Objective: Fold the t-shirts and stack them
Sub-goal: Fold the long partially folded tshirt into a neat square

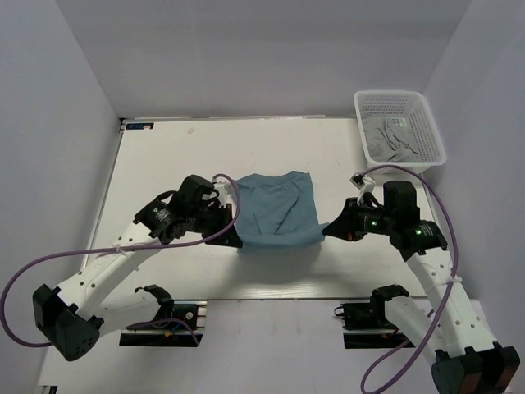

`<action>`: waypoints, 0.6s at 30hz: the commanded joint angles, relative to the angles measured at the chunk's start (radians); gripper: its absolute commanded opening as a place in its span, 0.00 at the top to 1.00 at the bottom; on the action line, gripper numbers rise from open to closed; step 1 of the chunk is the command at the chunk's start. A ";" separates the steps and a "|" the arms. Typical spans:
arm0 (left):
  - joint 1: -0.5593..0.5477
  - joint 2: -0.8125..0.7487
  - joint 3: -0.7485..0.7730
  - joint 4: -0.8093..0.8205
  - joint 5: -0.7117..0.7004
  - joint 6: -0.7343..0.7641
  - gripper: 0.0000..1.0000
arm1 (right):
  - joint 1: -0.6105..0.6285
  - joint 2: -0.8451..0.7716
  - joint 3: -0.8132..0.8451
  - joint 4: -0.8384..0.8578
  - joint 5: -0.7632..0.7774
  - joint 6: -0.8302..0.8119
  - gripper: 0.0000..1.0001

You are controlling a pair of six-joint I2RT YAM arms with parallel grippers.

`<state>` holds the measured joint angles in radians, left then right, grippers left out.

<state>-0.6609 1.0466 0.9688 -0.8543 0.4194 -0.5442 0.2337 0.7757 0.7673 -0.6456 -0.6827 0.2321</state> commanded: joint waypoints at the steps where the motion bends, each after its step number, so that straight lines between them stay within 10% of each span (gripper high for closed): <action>1: 0.020 0.022 0.067 0.020 -0.079 -0.003 1.00 | -0.005 0.043 0.072 0.089 -0.002 0.015 1.00; 18: 0.076 0.378 0.413 -0.025 -0.439 -0.013 1.00 | -0.008 0.350 0.240 0.244 0.144 0.016 1.00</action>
<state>-0.6075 1.4319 1.3430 -0.8814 0.0578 -0.5446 0.2295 1.1034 0.9447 -0.4686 -0.5617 0.2565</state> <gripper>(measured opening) 0.021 0.025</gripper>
